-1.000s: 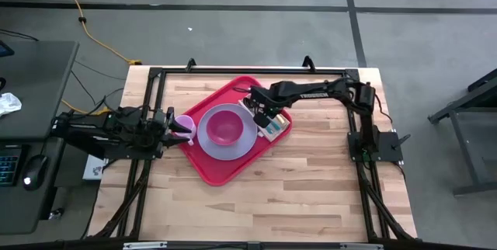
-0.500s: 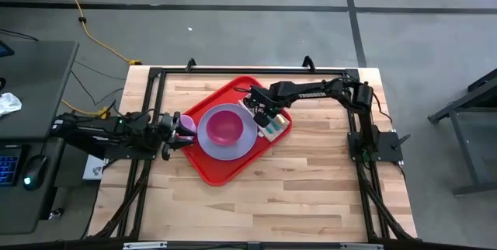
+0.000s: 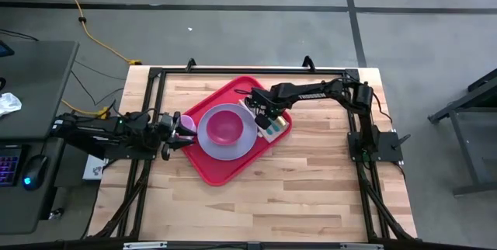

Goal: Set up tray
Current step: Put the yellow table knife on top of the brown table napkin to the right of the blue fork on the red serving tray, then adjust the white plate on the red serving tray

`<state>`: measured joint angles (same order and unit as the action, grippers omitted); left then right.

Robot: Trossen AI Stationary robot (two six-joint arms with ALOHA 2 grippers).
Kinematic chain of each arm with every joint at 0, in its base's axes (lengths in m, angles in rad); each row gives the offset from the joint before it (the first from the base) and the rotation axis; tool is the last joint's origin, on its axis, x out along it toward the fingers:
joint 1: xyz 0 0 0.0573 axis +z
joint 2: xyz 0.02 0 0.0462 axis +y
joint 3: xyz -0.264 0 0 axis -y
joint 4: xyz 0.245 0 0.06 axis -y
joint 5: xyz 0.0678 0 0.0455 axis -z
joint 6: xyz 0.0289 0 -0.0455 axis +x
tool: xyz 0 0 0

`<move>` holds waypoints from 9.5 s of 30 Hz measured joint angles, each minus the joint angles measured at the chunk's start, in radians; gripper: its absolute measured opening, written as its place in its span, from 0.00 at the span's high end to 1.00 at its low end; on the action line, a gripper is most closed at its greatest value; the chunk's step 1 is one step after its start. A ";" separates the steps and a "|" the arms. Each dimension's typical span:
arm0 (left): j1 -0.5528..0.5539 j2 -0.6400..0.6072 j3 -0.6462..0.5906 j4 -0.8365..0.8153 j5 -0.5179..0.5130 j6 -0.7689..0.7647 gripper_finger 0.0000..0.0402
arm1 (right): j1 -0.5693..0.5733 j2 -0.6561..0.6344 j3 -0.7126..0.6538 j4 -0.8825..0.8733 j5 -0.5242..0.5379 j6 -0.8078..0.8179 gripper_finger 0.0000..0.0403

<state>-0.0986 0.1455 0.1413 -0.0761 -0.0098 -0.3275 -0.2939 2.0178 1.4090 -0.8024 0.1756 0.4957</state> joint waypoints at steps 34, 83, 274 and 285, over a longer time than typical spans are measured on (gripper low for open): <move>0.000 0.000 -0.001 0.000 0.029 -0.018 0.55 | -0.020 0.000 0.000 -0.008 -0.108 0.065 0.83; 0.000 0.000 -0.001 0.000 0.062 -0.014 0.55 | -0.046 -0.002 0.000 -0.013 -0.213 -0.038 0.59; 0.000 0.001 -0.001 0.021 0.016 -0.129 0.55 | -0.157 0.424 0.832 -0.259 -0.347 -0.605 0.56; 0.000 0.001 -0.001 0.021 0.016 -0.130 0.55 | -0.146 0.450 0.832 -0.261 -0.362 -0.600 0.57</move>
<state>-0.0982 0.1463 0.1406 -0.0547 0.0067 -0.4572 -0.4403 2.4676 2.2410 -1.0632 -0.1860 -0.1038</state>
